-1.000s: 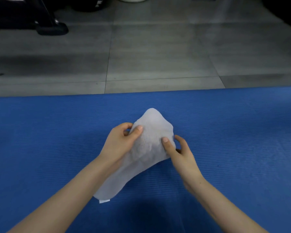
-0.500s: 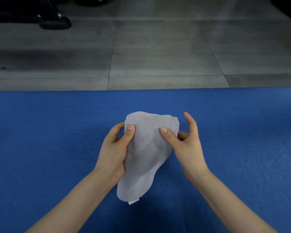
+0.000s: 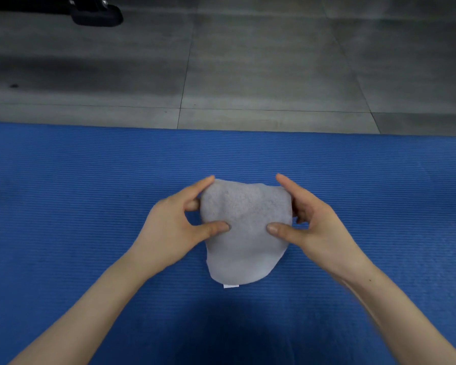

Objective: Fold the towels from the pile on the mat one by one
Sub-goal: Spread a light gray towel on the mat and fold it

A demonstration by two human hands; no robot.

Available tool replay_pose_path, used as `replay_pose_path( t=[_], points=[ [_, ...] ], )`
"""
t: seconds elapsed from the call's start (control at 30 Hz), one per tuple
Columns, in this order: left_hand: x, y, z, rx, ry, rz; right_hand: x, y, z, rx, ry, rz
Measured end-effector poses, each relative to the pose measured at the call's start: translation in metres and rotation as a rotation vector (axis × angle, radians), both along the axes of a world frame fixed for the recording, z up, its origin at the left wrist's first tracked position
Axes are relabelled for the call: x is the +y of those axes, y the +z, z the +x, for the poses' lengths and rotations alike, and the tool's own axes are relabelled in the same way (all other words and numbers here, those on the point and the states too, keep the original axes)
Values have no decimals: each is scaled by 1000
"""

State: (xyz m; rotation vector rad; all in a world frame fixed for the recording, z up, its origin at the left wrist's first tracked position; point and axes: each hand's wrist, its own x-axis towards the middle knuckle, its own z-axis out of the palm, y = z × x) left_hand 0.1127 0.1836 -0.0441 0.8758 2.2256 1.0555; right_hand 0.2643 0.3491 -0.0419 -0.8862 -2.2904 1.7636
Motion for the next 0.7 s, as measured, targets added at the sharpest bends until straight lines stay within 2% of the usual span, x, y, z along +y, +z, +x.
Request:
replay_pose_path(
  t=[0.13,0.2,0.27,0.4,0.43,0.7],
  points=[
    [4,-10,-8,458,-24,-101,0,-1,-2,-51,-56,121],
    [4,-20,-14,507,-30,-81,0,-5,-2,-46,-99,129],
    [6,-30,-21,400,-55,-66,5,-14,-6,-63,-119,113],
    [19,-43,-33,-135,-169,-37,16,-32,-18,-115,-100,-5],
    [22,-43,-33,-194,-160,-31,19,-32,-21,-121,-107,-43],
    [38,-26,-21,-278,-48,67,27,-11,-15,-143,-169,-148]
  ],
)
